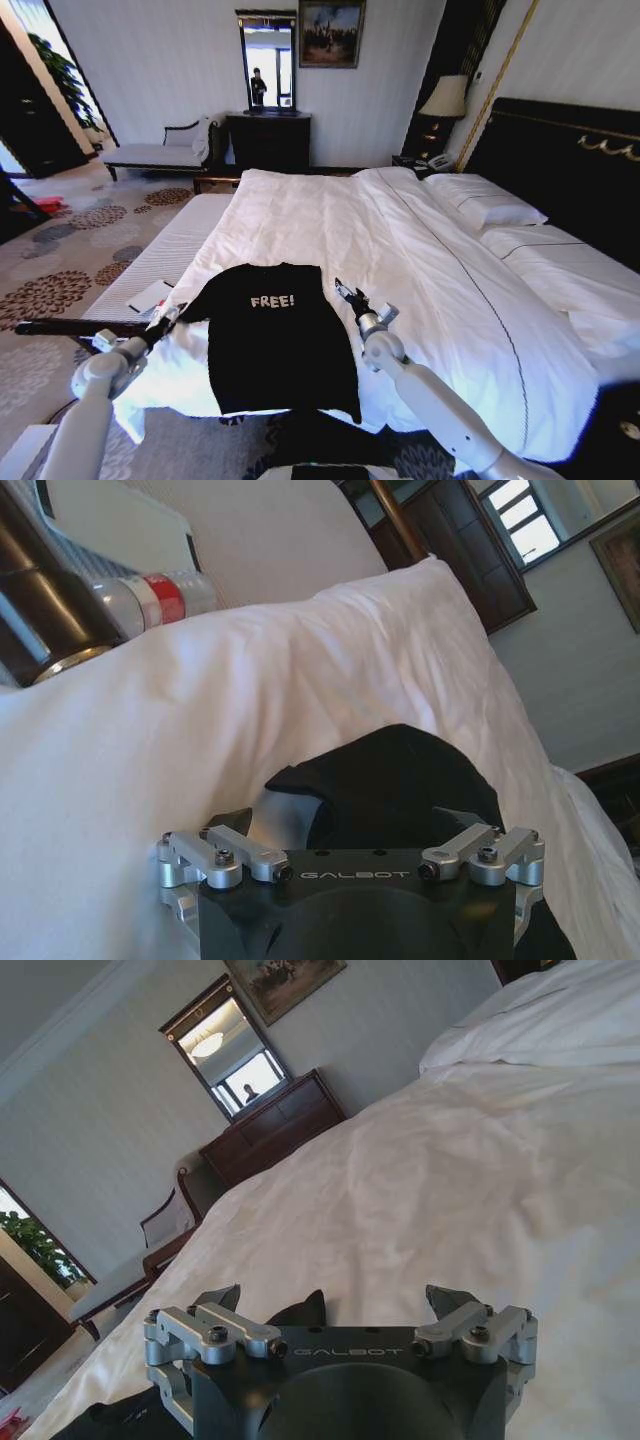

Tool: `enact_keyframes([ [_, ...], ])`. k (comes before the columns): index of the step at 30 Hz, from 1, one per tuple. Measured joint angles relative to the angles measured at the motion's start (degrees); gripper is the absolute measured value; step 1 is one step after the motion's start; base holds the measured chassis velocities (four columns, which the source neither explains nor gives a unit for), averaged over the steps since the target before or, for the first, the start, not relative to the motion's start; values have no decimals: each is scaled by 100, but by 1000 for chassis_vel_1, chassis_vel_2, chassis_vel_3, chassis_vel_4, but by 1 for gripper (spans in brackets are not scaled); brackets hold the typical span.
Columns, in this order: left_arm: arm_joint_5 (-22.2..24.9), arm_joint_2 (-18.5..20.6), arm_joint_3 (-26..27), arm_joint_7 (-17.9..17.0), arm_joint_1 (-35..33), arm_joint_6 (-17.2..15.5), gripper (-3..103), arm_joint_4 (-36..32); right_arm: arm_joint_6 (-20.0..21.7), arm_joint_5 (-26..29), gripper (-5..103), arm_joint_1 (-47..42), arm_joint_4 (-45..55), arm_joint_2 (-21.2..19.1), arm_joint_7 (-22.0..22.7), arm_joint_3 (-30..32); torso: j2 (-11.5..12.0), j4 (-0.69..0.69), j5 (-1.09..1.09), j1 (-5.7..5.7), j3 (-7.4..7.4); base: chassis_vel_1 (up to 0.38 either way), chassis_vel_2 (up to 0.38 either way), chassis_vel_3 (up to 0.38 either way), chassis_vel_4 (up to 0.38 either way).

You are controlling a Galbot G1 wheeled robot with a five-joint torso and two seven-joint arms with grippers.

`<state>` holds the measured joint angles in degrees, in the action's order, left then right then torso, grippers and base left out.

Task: Fold the clothes on the bed.

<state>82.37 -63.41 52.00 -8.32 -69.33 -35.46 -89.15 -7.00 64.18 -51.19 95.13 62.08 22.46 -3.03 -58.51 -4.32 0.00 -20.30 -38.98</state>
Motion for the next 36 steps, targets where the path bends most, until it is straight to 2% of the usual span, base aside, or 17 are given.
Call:
enact_keyframes([
  [14, -318, -86, -171, 149, 191, 236, 100, 65, 40, -49, 100, 2, -51, 6, 95, -70, 0, -1, 0, -1, 0, 0, 0, 0, 0],
  [15, -371, -91, -185, 163, 212, 284, 103, 82, 40, -49, 100, -7, -51, 4, 100, -70, 0, -1, 0, -1, 0, 0, 0, 0, 0],
  [17, -449, -104, -199, 179, 243, 363, 95, 120, 40, -49, 100, -18, -51, 6, 109, -70, 0, -1, 0, 0, 0, 0, 0, 0, 0],
  [20, -484, -118, -198, 202, 256, 397, 95, 137, 40, -51, 100, -23, -68, 11, 111, -70, 0, 0, 0, -1, 0, 0, 0, 0, 0],
  [21, -489, -121, -196, 206, 257, 402, 84, 139, 40, -53, 100, -23, -74, 13, 112, -70, 0, 0, 0, -1, 0, 0, 0, 0, 0],
  [23, -525, -130, -178, 249, 266, 439, 74, 153, 40, -74, 100, -26, -113, 29, 113, -72, 0, 0, 0, 0, 0, 0, 0, 0, 0],
  [25, -538, -130, -177, 263, 268, 453, 74, 161, 40, -85, 100, -27, -125, 36, 113, -73, 0, 0, 0, 0, 0, 0, 0, 0, 0],
  [26, -567, -130, -173, 289, 275, 489, 63, 177, 40, -108, 100, -31, -145, 49, 113, -74, 0, 0, 0, 0, 0, 0, 0, 0, 0],
  [27, -593, -128, -170, 305, 286, 518, 57, 190, 40, -123, 100, -36, -159, 61, 114, -78, 0, 0, 0, 0, 0, 0, 0, 0, 0],
  [29, -611, -127, -167, 312, 292, 533, 57, 194, 40, -131, 100, -40, -164, 68, 116, -81, 0, 0, 0, -1, 0, 0, 0, 0, 0],
  [32, -647, -119, -146, 317, 324, 570, 41, 210, 40, -157, 100, -53, -172, 79, 135, -88, 0, 0, 0, -1, 0, 0, 0, 0, 0],
  [35, -655, -106, -138, 318, 339, 591, 36, 223, 40, -165, 100, -63, -173, 73, 153, -88, 0, 0, 0, 0, 0, 0, 0, 0, 0],
  [36, -658, -95, -136, 318, 348, 606, 30, 234, 40, -168, 100, -68, -173, 68, 164, -87, 0, 0, 0, 0, 0, 0, 0, 0, 0],
])
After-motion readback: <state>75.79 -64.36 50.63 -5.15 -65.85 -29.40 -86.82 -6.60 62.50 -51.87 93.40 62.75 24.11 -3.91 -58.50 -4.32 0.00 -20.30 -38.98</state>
